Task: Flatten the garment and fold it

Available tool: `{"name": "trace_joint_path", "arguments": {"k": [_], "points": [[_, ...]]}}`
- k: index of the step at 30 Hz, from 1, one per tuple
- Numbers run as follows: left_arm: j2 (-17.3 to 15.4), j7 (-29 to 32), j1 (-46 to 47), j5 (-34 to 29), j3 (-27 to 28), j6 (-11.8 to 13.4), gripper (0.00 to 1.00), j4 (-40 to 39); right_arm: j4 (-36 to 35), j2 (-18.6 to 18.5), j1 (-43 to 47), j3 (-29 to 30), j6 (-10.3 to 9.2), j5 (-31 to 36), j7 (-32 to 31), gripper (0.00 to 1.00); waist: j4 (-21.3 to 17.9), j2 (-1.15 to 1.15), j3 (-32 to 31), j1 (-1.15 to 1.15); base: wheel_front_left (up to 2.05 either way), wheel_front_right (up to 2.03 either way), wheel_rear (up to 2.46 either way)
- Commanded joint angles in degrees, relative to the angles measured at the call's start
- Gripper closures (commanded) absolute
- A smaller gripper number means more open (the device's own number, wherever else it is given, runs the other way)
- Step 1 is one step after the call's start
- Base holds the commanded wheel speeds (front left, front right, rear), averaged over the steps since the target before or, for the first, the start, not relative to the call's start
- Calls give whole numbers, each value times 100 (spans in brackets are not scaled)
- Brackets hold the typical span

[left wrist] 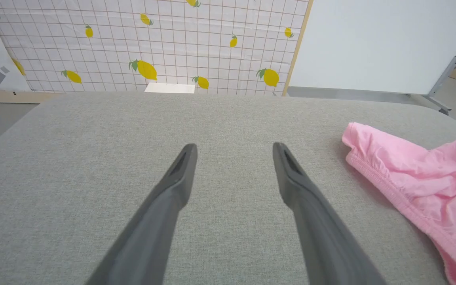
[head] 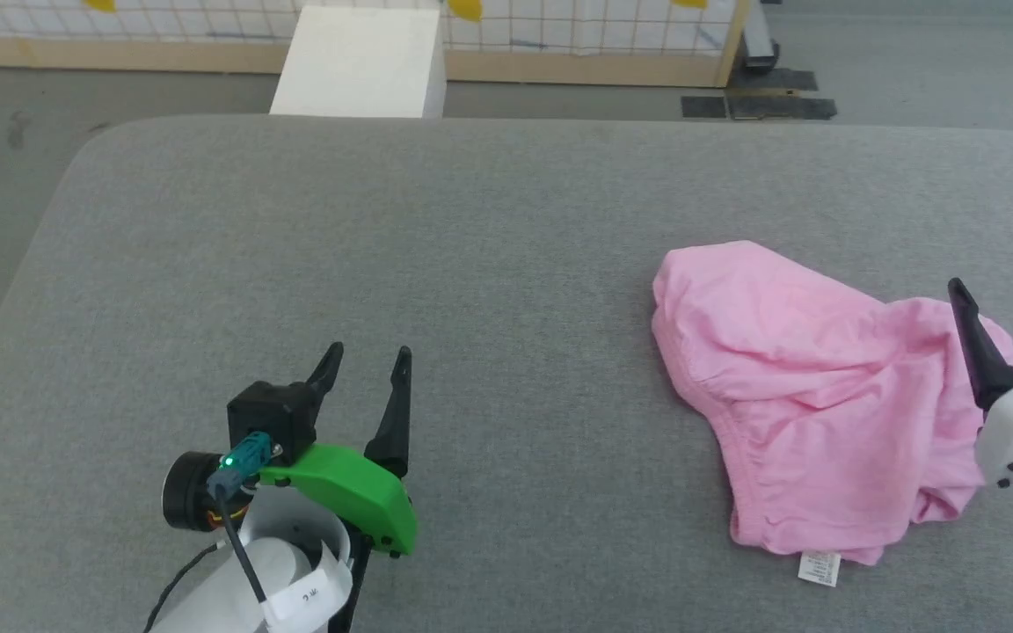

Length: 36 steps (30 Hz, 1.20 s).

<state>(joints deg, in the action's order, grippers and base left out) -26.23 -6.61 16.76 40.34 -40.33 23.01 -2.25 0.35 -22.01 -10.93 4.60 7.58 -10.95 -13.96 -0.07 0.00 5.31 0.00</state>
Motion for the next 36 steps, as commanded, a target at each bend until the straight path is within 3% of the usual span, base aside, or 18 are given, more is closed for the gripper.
{"name": "trace_joint_path", "arguments": {"k": [1, 9, 14, 26, 36], "points": [[-22, 21, 55, -2, -11, -1, 0, -24, -112, 150, 148, 73, -9, 25, 188, 0, -135, 0, -100, 0, 0, 0, 0], [69, 333, 321, 29, -163, -92, 0, -104, -780, 1175, 749, 715, -9, 285, 1012, 0, -408, 0, 58, 0, 0, 0, 0], [209, 1084, 918, 114, -354, -189, 0, 3, -1097, 1594, 921, 991, -9, 453, 1137, 0, -620, 0, 480, 0, 0, 0, 0], [949, 3707, 3323, 724, -722, -757, 0, 1128, -1203, 1884, 765, 1075, -9, 486, 1426, 0, -1304, 0, 1653, 0, 0, 0, 0], [1283, 5202, 4104, 1140, -937, -740, 0, 2228, -753, 1911, 640, 856, -9, 248, 1828, 0, -1843, 0, 2089, 0, 0, 0, 0]]}}
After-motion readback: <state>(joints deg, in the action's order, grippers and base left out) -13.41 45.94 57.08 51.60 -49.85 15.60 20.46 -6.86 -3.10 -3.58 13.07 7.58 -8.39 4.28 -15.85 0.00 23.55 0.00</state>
